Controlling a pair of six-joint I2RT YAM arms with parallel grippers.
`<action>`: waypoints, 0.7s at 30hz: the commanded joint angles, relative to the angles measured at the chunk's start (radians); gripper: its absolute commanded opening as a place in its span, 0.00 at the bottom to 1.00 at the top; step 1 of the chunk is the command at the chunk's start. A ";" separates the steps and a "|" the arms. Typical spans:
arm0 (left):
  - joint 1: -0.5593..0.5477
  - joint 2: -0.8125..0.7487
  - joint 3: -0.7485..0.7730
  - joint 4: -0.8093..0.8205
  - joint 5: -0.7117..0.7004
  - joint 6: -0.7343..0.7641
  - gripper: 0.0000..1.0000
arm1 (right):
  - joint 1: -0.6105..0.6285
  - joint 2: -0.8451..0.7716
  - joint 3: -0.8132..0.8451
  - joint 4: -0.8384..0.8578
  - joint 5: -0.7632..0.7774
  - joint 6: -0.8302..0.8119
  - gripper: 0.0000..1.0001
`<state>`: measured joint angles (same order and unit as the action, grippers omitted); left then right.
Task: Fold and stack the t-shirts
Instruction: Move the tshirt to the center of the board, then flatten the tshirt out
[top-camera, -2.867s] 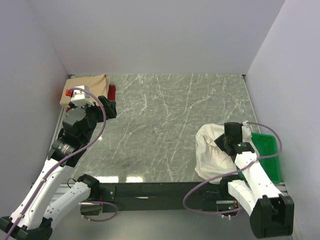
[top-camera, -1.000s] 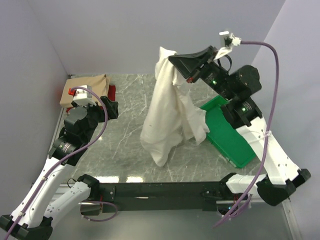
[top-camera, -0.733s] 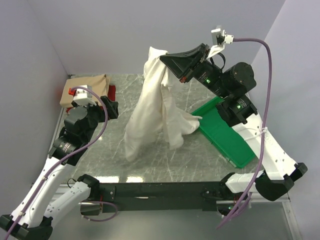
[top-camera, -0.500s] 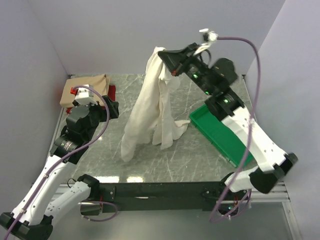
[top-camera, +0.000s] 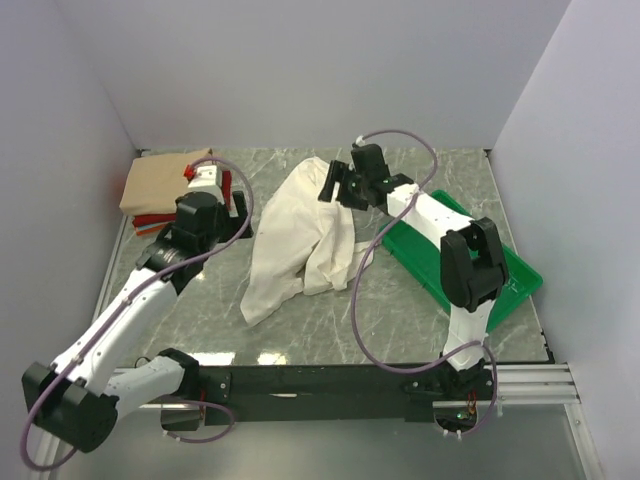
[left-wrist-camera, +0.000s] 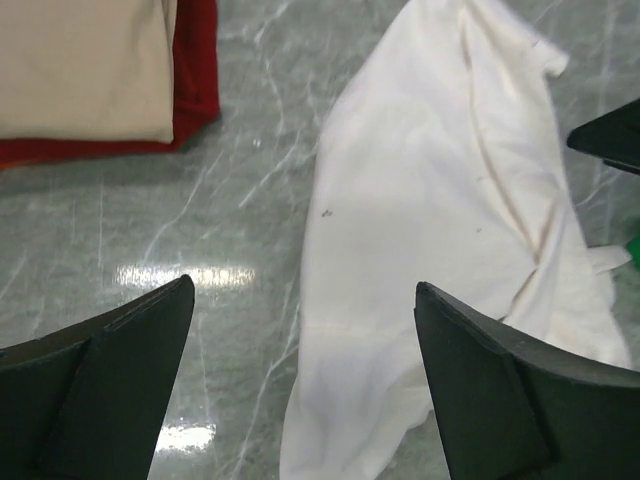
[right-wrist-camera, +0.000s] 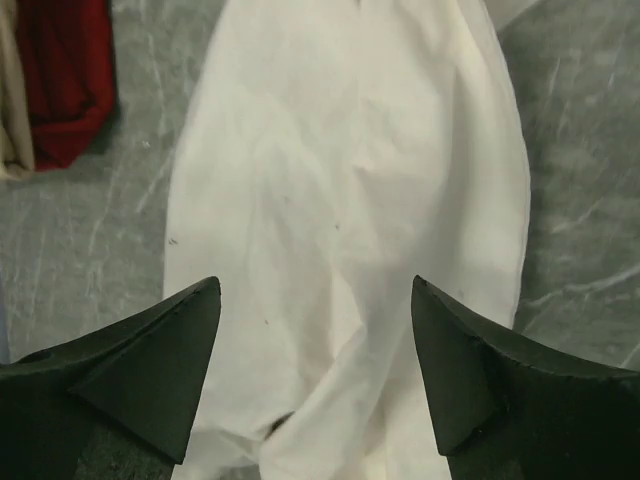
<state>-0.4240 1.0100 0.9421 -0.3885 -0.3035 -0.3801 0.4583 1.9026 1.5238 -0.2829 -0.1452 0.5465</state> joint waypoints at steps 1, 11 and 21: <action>0.004 0.059 0.060 -0.048 -0.019 -0.011 0.97 | -0.007 -0.083 -0.055 0.053 -0.059 0.032 0.83; -0.116 0.093 -0.086 -0.164 -0.085 -0.362 0.92 | 0.020 -0.290 -0.390 0.059 -0.030 -0.011 0.82; -0.151 -0.037 -0.339 -0.133 0.020 -0.572 0.86 | 0.043 -0.300 -0.455 0.047 0.078 -0.072 0.81</action>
<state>-0.5533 0.9947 0.6415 -0.5499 -0.3222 -0.8440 0.5041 1.5894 1.0428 -0.2554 -0.1360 0.5148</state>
